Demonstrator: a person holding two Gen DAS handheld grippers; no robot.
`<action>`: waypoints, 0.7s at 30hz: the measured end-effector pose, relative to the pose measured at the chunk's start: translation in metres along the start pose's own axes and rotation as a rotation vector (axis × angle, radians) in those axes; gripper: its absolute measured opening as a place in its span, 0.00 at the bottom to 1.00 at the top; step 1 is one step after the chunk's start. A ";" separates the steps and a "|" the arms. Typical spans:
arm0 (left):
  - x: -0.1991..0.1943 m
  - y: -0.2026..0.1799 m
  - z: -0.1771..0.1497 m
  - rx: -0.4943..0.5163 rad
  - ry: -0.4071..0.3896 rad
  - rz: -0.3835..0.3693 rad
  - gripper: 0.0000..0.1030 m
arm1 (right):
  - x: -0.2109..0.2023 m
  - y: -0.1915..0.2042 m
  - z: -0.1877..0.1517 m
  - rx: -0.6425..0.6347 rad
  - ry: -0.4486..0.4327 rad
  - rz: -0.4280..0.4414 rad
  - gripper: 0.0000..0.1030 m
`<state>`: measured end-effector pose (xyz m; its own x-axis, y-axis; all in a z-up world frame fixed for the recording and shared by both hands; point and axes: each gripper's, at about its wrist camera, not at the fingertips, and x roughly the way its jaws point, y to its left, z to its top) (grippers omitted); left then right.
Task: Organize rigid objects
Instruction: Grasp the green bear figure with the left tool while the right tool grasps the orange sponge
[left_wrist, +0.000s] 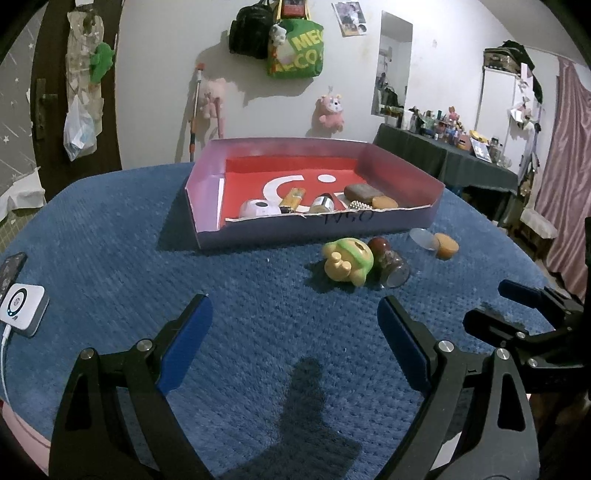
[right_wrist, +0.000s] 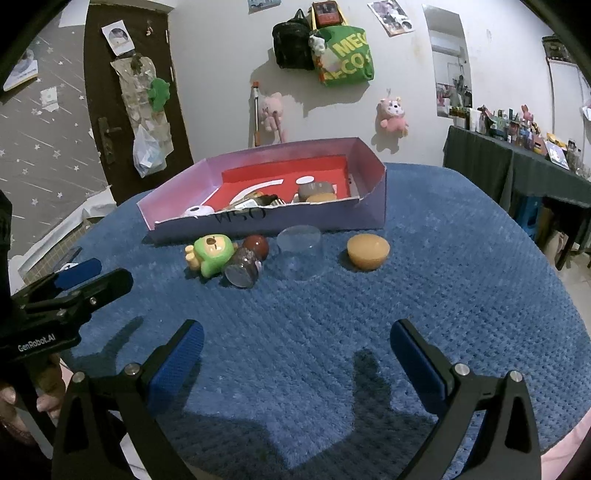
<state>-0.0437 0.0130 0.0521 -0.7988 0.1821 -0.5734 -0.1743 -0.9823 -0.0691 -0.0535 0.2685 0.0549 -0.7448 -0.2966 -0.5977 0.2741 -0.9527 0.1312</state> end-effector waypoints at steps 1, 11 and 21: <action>0.000 0.000 0.000 0.001 0.003 -0.001 0.89 | 0.001 0.000 0.000 0.001 0.002 0.000 1.00; 0.006 0.002 0.002 -0.012 0.031 -0.017 0.89 | 0.006 -0.001 -0.001 0.005 0.018 -0.007 1.00; 0.025 -0.009 0.023 -0.017 0.087 -0.049 0.89 | 0.012 -0.017 0.024 0.011 0.032 -0.004 1.00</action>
<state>-0.0759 0.0274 0.0572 -0.7365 0.2256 -0.6377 -0.2014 -0.9731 -0.1116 -0.0813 0.2793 0.0643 -0.7259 -0.2902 -0.6235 0.2642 -0.9547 0.1368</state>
